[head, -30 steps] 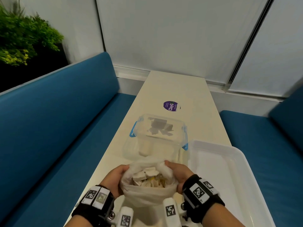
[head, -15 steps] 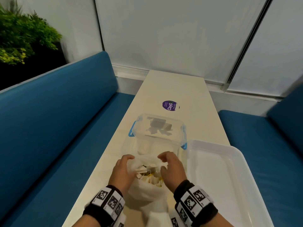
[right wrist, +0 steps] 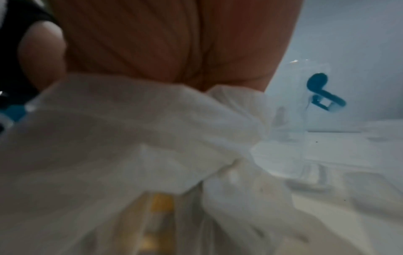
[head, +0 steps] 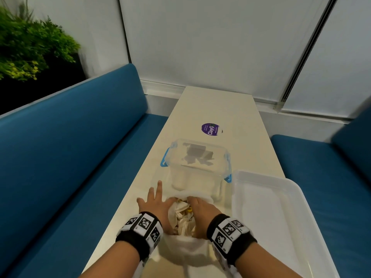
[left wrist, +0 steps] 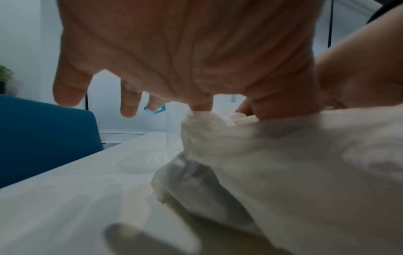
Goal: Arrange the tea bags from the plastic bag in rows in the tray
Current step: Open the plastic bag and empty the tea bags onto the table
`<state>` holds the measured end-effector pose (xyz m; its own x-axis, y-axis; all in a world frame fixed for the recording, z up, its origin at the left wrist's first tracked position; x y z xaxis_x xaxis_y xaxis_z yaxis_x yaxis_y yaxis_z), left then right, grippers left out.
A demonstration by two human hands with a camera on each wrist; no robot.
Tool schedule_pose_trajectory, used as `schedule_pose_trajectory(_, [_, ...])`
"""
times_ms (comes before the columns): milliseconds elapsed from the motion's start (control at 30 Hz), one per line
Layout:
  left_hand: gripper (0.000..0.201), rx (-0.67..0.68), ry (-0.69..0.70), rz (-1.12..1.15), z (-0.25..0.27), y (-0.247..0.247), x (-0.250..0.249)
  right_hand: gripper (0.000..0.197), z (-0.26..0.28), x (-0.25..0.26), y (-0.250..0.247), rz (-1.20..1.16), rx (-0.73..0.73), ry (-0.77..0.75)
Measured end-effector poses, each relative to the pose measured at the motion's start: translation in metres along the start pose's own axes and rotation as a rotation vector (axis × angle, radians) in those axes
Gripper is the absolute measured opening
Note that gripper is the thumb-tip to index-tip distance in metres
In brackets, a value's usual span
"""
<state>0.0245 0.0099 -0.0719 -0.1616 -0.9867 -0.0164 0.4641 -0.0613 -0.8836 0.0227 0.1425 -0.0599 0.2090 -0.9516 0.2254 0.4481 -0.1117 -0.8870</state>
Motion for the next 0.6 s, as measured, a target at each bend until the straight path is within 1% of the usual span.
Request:
schedule_pose_trajectory(67, [0.093,0.011,0.034,0.121,0.002,-0.001,0.001,0.091,0.002,-0.003,-0.006,-0.087,0.029,0.008])
schedule_pose_trajectory(100, [0.086,-0.01,0.05,0.196,0.003,-0.003,0.001,0.09,0.002,-0.003,-0.01,-0.135,0.022,0.013])
schedule_pose_trajectory(167, [0.06,-0.095,0.061,0.307,0.003,-0.011,0.0,0.091,0.0,0.0,-0.017,-0.208,-0.036,0.008])
schedule_pose_trajectory(200, [0.05,-0.136,0.053,0.313,0.003,-0.014,-0.003,0.094,0.0,0.002,-0.018,-0.237,-0.053,0.007])
schedule_pose_trajectory(233, [0.047,-0.16,0.038,0.296,0.003,-0.015,-0.005,0.099,0.0,0.005,-0.016,-0.252,-0.055,0.01])
schedule_pose_trajectory(300, [0.051,-0.16,0.015,0.255,0.001,-0.013,-0.009,0.109,0.001,0.006,-0.007,-0.236,-0.033,0.024])
schedule_pose_trajectory(333, [0.053,-0.156,0.01,0.235,0.001,-0.011,-0.009,0.111,0.002,0.005,-0.004,-0.22,-0.019,0.033])
schedule_pose_trajectory(400, [0.055,-0.142,0.011,0.188,0.002,-0.008,-0.006,0.106,0.002,-0.001,0.0,-0.179,-0.015,0.038])
schedule_pose_trajectory(500, [0.058,-0.133,0.014,0.164,0.005,-0.007,-0.002,0.093,0.001,-0.006,-0.002,-0.112,-0.038,0.021])
schedule_pose_trajectory(600, [0.057,-0.169,0.017,0.267,0.005,-0.005,0.0,0.085,0.0,-0.01,-0.003,-0.089,-0.043,0.008])
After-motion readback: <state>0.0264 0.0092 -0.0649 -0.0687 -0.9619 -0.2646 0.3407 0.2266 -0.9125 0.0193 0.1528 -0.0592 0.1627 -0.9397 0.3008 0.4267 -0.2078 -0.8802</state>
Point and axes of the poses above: each hand's wrist, its own z-axis away from the middle knuckle, its own y-axis out of the palm, x = y × z, the point moved 6 cm from there along -z, towards the middle knuckle, and after that the axes turned 7 degrees about y, right-handed, at the moved point
